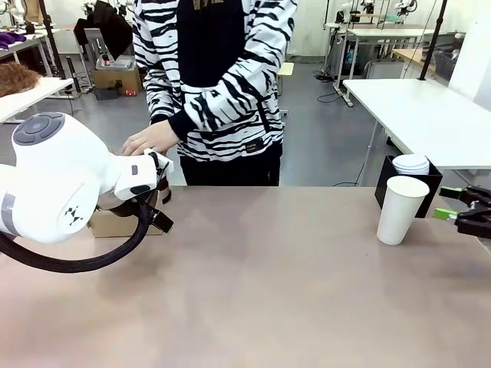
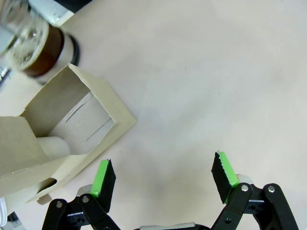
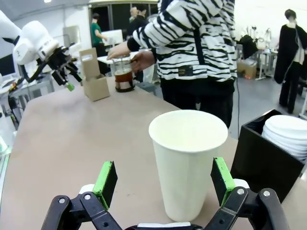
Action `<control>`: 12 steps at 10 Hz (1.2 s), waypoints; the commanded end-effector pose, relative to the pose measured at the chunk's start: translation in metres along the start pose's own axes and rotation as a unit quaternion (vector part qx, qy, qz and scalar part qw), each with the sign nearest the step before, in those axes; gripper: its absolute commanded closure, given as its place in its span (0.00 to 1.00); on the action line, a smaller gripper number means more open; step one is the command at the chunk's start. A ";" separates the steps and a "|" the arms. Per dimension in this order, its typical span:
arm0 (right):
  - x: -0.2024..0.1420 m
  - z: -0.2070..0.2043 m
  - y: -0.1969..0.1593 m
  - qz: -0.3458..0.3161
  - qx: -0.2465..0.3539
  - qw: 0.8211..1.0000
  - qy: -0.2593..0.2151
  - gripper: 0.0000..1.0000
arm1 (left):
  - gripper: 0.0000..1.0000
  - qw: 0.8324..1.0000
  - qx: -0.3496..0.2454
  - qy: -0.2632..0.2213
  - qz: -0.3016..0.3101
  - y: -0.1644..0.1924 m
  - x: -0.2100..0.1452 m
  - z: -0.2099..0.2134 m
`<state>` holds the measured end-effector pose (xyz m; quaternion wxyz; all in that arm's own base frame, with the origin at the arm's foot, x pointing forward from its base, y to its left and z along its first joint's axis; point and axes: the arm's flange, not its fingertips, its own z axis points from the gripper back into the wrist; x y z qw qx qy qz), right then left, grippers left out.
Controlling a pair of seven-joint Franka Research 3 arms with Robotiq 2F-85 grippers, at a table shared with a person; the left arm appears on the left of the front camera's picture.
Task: Pour a drink into a cup and package it in a carrier.
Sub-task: Pick up the 600 ml Paper Cup and place it in the middle top area of the table.
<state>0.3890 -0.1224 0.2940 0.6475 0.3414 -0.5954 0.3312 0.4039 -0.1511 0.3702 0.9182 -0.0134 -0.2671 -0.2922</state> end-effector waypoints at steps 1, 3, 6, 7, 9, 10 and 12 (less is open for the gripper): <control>-0.023 -0.016 -0.006 0.009 -0.015 1.000 -0.021 0.00 | 0.00 1.000 0.000 0.000 0.000 0.000 0.000 0.000; -0.037 -0.034 -0.007 0.003 -0.022 0.999 -0.027 0.00 | 0.00 1.000 0.000 0.000 0.000 0.000 0.000 0.000; -0.052 -0.051 -0.013 -0.011 -0.040 0.998 -0.041 0.00 | 0.00 1.000 0.000 0.000 0.000 0.000 0.000 0.000; -0.054 -0.058 -0.016 -0.015 -0.048 0.998 -0.045 0.00 | 0.00 1.000 0.000 0.000 0.000 0.000 0.000 0.000; -0.057 -0.069 -0.022 -0.020 -0.061 0.997 -0.045 0.00 | 0.00 1.000 0.000 0.000 0.000 0.000 0.000 0.000; -0.056 -0.074 -0.025 -0.026 -0.065 0.997 -0.045 0.00 | 0.00 1.000 0.000 0.000 0.000 0.000 0.000 0.000; -0.055 -0.085 -0.029 -0.040 -0.060 0.997 -0.042 0.00 | 0.00 1.000 0.000 0.000 0.000 0.000 0.000 0.000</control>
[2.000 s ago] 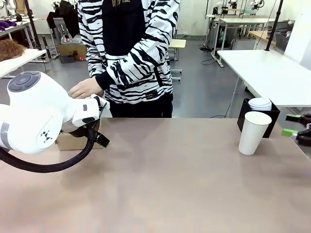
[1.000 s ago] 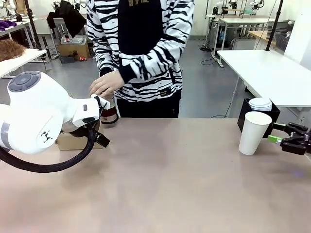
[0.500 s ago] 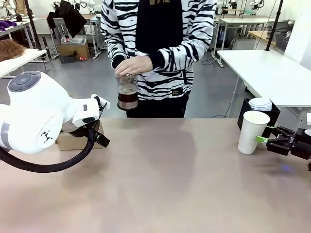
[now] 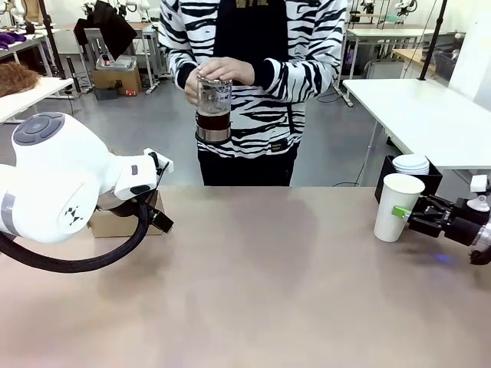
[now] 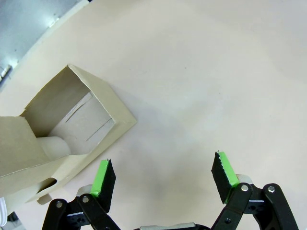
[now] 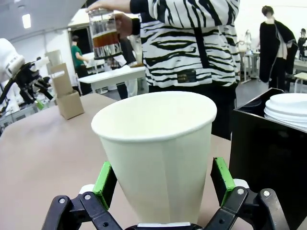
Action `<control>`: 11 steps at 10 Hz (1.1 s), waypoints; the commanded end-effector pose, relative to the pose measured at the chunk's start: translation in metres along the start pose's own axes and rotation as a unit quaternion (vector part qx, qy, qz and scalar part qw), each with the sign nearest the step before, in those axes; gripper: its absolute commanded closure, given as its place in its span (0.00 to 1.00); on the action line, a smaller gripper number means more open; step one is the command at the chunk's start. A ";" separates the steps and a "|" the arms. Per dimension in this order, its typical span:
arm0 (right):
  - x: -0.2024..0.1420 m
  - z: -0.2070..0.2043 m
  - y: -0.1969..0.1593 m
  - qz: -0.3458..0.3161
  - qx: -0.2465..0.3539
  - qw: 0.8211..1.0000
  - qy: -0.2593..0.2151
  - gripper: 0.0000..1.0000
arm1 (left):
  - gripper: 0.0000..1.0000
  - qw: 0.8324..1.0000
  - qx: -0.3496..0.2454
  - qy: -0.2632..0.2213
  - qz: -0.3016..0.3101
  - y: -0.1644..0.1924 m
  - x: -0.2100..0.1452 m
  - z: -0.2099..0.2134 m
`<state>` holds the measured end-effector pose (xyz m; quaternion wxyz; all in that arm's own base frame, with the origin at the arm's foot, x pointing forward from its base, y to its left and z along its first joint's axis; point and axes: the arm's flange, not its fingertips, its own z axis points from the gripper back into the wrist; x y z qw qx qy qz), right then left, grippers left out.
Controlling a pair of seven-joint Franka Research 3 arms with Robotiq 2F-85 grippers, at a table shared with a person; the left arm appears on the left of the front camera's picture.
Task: Pour a drink into a cup and package it in a carrier.
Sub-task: Pick up the 600 ml Paper Cup and place it in the middle top area of the table.
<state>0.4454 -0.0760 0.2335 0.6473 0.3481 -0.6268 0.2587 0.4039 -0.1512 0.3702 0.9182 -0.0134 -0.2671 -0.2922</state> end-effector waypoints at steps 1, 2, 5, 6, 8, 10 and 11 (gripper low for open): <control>0.001 -0.016 -0.004 -0.003 -0.011 1.000 0.008 0.00 | 0.00 1.000 0.000 0.000 0.000 0.000 0.000 0.000; 0.002 -0.018 -0.004 -0.004 -0.013 1.000 0.009 0.00 | 0.00 1.000 0.000 0.000 0.000 0.000 0.000 0.000; 0.004 -0.019 -0.004 -0.018 -0.009 1.000 0.012 0.00 | 0.00 1.000 0.000 0.000 0.000 0.000 0.000 0.000; 0.003 -0.017 -0.005 -0.019 -0.006 1.000 0.012 0.00 | 0.00 1.000 0.000 0.000 0.000 0.000 0.000 0.000; 0.006 -0.005 -0.008 -0.050 -0.001 0.998 0.026 0.20 | 0.00 1.000 0.000 0.000 0.000 0.000 0.000 0.000; -0.001 -0.012 -0.001 -0.010 0.002 1.000 0.010 0.20 | 0.00 1.000 0.000 0.000 0.000 0.000 0.000 0.000; -0.001 -0.012 -0.001 -0.010 0.002 1.000 0.010 0.20 | 0.00 1.000 0.000 0.000 0.000 0.000 0.000 0.000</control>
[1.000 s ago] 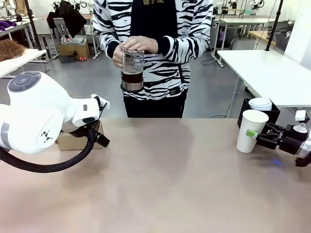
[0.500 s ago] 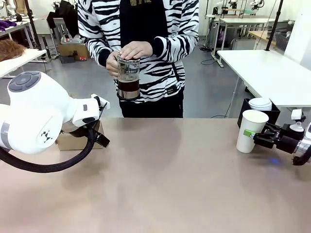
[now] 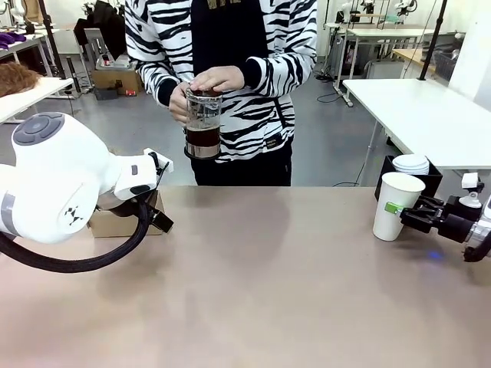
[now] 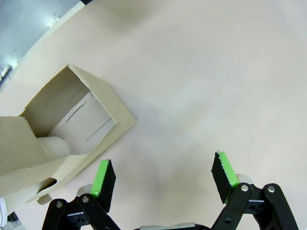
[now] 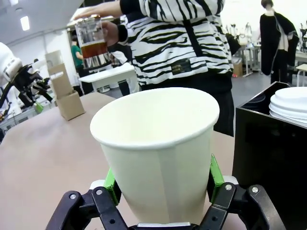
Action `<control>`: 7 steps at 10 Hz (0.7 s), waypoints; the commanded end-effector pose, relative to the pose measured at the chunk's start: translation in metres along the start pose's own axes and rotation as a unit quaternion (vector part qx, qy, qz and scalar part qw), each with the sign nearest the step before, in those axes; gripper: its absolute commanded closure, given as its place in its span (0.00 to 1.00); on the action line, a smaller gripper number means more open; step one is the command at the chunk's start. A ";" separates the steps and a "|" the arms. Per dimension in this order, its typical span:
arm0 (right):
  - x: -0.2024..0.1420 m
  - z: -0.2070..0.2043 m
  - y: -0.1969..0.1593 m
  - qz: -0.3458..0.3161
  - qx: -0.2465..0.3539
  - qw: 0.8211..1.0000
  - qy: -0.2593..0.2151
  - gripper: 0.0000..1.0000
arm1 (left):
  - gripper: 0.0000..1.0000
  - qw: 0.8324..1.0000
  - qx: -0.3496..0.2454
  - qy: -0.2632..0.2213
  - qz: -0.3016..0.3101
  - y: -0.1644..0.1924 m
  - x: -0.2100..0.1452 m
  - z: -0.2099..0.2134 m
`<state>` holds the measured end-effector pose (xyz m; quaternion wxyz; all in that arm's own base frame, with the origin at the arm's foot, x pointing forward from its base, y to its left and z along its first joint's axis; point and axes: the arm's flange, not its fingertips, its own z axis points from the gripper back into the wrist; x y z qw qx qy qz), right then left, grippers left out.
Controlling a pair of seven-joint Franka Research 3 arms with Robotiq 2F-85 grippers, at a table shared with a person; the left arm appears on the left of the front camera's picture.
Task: Pour a drink into a cup and package it in a carrier.
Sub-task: Pick up the 600 ml Paper Cup and place it in the middle top area of the table.
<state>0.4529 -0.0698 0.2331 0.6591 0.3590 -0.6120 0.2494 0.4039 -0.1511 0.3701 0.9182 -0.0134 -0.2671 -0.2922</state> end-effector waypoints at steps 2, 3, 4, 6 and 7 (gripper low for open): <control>0.015 0.005 0.018 0.012 -0.029 0.999 -0.014 0.20 | 0.00 1.000 0.000 0.000 0.000 0.000 0.000 0.000; 0.034 -0.004 0.035 0.023 -0.042 0.998 -0.030 0.20 | 0.00 1.000 0.000 0.000 0.000 0.000 0.000 0.000; 0.051 -0.026 0.048 0.029 -0.040 0.998 -0.036 0.20 | 0.00 1.000 0.000 0.000 0.000 0.000 0.000 0.000; 0.078 -0.092 0.063 0.038 -0.020 0.999 -0.025 0.20 | 0.00 1.000 0.000 0.000 0.000 0.000 0.000 0.000; 0.080 -0.126 0.065 0.041 -0.016 0.999 -0.010 0.20 | 0.00 1.000 0.000 0.000 0.000 0.000 0.000 0.000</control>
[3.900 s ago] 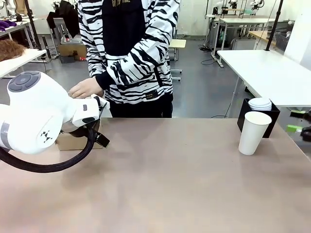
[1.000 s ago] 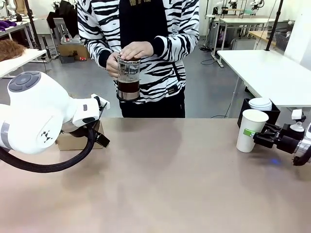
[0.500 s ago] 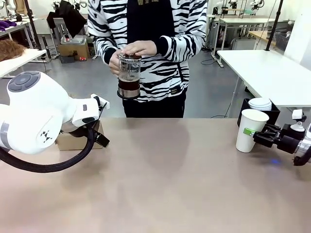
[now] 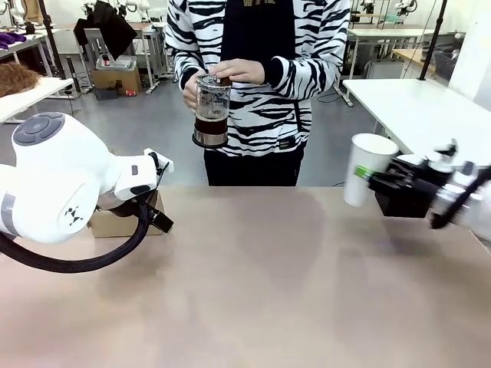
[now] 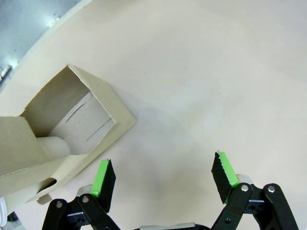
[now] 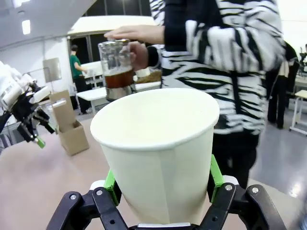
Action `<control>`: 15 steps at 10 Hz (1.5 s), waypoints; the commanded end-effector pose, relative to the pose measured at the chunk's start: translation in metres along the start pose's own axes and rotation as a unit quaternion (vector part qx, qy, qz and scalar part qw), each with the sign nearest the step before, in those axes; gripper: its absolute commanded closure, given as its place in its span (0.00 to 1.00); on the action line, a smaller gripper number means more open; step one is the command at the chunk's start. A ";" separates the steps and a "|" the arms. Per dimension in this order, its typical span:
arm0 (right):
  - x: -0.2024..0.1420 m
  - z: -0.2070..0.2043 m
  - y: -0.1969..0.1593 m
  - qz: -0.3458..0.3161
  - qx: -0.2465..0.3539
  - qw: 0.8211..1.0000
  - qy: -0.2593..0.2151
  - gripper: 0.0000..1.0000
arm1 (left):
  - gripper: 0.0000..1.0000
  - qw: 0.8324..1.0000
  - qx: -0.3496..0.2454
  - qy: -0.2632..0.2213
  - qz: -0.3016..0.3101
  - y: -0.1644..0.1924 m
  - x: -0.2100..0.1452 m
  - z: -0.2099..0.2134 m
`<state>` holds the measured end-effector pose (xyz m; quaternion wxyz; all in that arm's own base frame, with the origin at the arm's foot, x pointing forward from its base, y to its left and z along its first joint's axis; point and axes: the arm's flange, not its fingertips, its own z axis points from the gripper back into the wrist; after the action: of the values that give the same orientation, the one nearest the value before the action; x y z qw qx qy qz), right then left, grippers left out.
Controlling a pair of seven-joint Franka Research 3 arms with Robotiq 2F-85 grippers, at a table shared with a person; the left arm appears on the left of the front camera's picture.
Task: Pour a drink into a cup and package it in a carrier.
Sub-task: Pick up the 600 ml Paper Cup and place it in the middle top area of the table, then when a person places the Paper Cup Lid on the 600 ml Paper Cup , lift the 600 ml Paper Cup.
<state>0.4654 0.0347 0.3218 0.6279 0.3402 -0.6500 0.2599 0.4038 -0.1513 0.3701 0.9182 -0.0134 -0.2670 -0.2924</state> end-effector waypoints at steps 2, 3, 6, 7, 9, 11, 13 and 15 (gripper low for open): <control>-0.010 -0.096 -0.005 0.006 -0.017 0.999 0.028 0.20 | 0.00 1.000 0.000 -0.001 0.000 0.000 0.000 0.000; -0.018 -0.129 -0.005 0.006 -0.017 0.999 0.030 0.20 | 0.00 1.000 0.000 -0.001 0.000 0.000 0.000 0.000; -0.053 -0.181 -0.021 0.006 -0.020 0.999 0.041 0.20 | 0.00 1.000 0.000 -0.001 0.000 0.000 0.000 0.000; -0.058 -0.187 -0.027 0.007 -0.027 0.999 0.044 0.20 | 0.00 1.000 0.000 -0.001 0.000 0.000 0.000 0.000; -0.066 -0.193 -0.028 0.002 -0.031 0.999 0.039 0.20 | 0.00 1.000 0.000 -0.001 0.000 0.000 0.000 0.000; -0.057 -0.178 -0.024 -0.009 -0.023 1.000 0.018 0.20 | 0.00 1.000 0.000 -0.001 0.000 0.000 0.000 0.000; -0.068 -0.187 -0.033 -0.015 -0.008 0.999 0.042 0.20 | 0.00 1.000 0.000 -0.001 0.000 0.000 0.000 0.000; -0.068 -0.187 -0.033 -0.015 -0.008 0.999 0.042 0.20 | 0.00 1.000 0.000 -0.001 0.000 0.000 0.000 0.000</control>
<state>0.6077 0.1623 0.2652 0.6608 0.3348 -0.6210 0.2562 0.4038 -0.1511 0.3700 0.9183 -0.0132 -0.2669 -0.2922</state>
